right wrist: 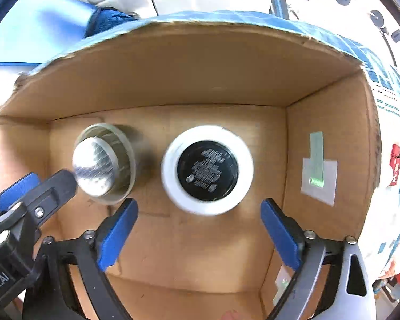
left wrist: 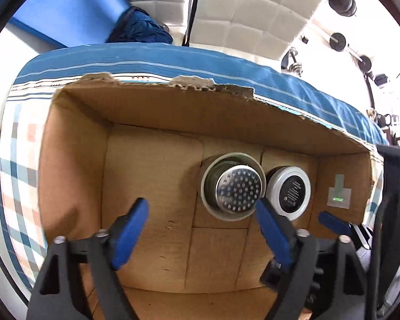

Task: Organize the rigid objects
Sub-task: 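Lower the strainer cup and compact into the box and open both tools, then withdraw both tools from the box toward the remaining items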

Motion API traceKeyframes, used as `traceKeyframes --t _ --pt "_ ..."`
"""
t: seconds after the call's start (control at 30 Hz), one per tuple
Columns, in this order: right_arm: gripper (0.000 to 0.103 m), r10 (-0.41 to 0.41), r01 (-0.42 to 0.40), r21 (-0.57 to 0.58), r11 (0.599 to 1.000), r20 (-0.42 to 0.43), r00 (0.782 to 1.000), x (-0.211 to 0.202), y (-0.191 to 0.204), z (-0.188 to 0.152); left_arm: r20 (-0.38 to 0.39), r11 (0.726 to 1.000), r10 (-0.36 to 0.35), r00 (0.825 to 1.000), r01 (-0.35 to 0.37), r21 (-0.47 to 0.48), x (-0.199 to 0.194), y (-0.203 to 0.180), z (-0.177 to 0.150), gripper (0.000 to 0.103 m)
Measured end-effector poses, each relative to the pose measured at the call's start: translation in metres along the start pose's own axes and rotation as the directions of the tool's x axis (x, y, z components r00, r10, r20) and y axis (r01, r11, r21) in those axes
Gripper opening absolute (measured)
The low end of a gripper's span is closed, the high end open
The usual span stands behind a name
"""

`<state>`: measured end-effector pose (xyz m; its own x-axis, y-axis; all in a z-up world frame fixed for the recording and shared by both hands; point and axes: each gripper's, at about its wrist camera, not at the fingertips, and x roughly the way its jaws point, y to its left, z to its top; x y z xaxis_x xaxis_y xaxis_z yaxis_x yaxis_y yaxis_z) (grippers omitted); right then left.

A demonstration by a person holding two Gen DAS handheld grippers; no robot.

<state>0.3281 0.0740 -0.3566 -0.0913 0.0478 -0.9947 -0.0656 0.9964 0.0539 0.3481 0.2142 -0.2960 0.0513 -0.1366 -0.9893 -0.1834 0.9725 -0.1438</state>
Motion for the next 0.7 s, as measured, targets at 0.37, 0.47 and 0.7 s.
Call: traceKeyframes --t 0.37,0.47,0.7 --pt "0.103 0.010 -0.008 -0.025 1.000 0.087 0.996 -0.064 -0.014 -0.036 0.100 0.999 0.039 0.994 -0.042 0.022 -0.048 -0.001 -0.030 0.103" --pt "0.103 0.024 -0.021 -0.023 1.000 0.112 0.993 -0.080 -0.020 -0.052 0.150 0.997 0.052 0.987 -0.059 0.042 -0.066 -0.008 -0.048 0.103" --pt "0.103 0.051 -0.047 -0.027 0.998 0.171 0.984 -0.104 -0.024 -0.088 0.193 0.996 0.057 0.980 -0.070 0.063 -0.095 -0.024 -0.080 0.103"
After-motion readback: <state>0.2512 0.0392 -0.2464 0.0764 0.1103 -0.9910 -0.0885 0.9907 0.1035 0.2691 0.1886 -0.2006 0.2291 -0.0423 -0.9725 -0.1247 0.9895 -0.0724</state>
